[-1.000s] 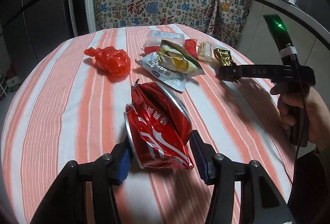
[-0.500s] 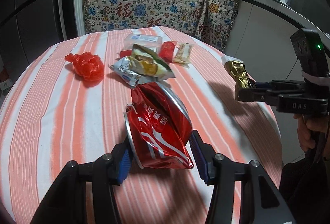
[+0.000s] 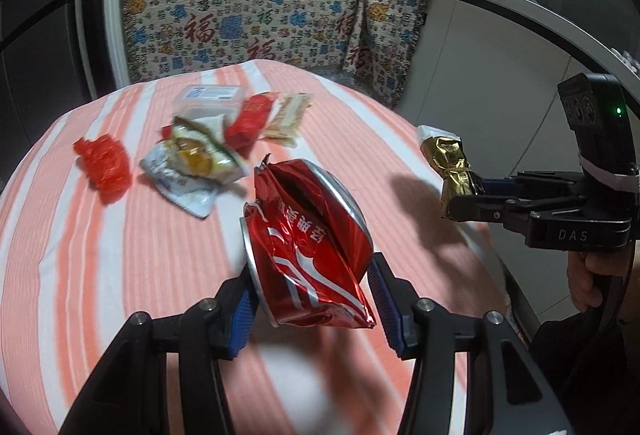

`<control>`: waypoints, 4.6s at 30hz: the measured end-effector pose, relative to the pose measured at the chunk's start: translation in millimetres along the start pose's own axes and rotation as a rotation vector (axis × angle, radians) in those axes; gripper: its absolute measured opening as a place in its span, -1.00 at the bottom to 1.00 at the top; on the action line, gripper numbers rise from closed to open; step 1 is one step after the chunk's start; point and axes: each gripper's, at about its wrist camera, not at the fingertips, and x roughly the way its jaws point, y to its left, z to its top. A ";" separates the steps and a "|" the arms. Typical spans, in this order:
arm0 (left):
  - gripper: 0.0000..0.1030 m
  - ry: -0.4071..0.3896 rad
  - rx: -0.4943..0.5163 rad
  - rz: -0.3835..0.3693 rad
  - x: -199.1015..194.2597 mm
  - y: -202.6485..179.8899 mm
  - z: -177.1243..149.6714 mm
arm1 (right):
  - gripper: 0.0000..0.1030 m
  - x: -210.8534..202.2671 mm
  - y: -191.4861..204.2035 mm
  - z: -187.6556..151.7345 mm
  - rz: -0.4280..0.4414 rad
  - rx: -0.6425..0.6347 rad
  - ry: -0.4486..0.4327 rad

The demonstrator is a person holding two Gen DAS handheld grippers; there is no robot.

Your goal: Collect trash

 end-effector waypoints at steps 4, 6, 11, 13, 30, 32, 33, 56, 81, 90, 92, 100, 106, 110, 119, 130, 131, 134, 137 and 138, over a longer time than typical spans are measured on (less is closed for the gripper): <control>0.03 0.006 0.035 -0.049 11.9 -30.0 15.1 | -0.22 -18.6 -26.3 -6.9 -0.035 0.045 -0.013; 0.03 0.008 0.055 -0.074 18.8 -46.6 23.1 | -0.22 -30.3 -44.6 -12.7 -0.064 0.079 -0.021; 0.03 0.034 0.108 -0.153 46.7 -97.3 41.9 | -0.22 -54.8 -89.9 -30.7 -0.144 0.140 -0.010; 0.03 0.048 0.135 -0.188 60.8 -120.1 47.8 | -0.22 -61.6 -108.2 -39.2 -0.182 0.168 0.003; 0.05 0.162 0.223 -0.287 162.8 -215.3 69.8 | -0.20 -80.8 -187.3 -70.0 -0.294 0.290 0.052; 0.09 0.172 0.219 -0.281 173.2 -216.2 75.0 | -0.18 -80.9 -187.7 -71.2 -0.302 0.287 0.052; 0.10 0.179 0.211 -0.284 177.1 -216.3 75.9 | -0.11 -81.0 -188.8 -71.6 -0.309 0.285 0.050; 0.28 0.049 0.111 -0.061 72.7 -104.9 28.9 | 0.48 -78.7 -134.8 -39.9 -0.329 0.144 -0.081; 0.41 0.063 -0.191 0.326 5.4 94.6 -28.6 | 0.78 77.4 74.2 1.1 -0.087 -0.229 0.049; 0.41 -0.049 -0.287 0.263 2.7 147.2 45.1 | 0.93 81.9 76.2 4.6 -0.089 -0.227 0.053; 0.41 -0.026 -0.310 0.271 18.7 161.6 65.0 | 0.95 82.3 76.6 4.7 -0.087 -0.228 0.054; 0.06 0.050 -0.377 0.296 63.5 197.5 77.2 | 0.97 83.7 77.3 5.5 -0.080 -0.226 0.057; -0.10 0.053 -0.265 0.243 38.0 187.8 53.0 | 0.99 85.0 78.5 5.5 -0.079 -0.229 0.060; -0.10 0.104 -0.181 0.185 7.2 175.8 26.8 | 0.99 85.1 78.2 5.5 -0.080 -0.229 0.059; 0.34 0.109 -0.116 0.153 -19.7 138.2 -10.9 | 0.99 84.7 78.0 5.0 -0.082 -0.228 0.059; 0.49 0.077 -0.101 0.260 6.4 133.4 -18.8 | 0.99 84.1 77.6 4.5 -0.084 -0.228 0.061; 0.49 0.075 -0.106 0.255 5.9 134.0 -18.8 | 0.99 84.0 77.5 4.5 -0.085 -0.228 0.062; 0.50 0.079 -0.095 0.266 7.3 133.1 -17.6 | 0.99 84.1 77.0 4.8 -0.084 -0.227 0.063; 0.52 0.077 -0.100 0.263 7.8 133.9 -17.7 | 0.99 83.8 77.6 6.3 -0.083 -0.229 0.067; 0.52 0.076 -0.099 0.264 7.9 133.9 -17.7 | 0.94 83.7 78.2 9.4 -0.070 -0.226 0.061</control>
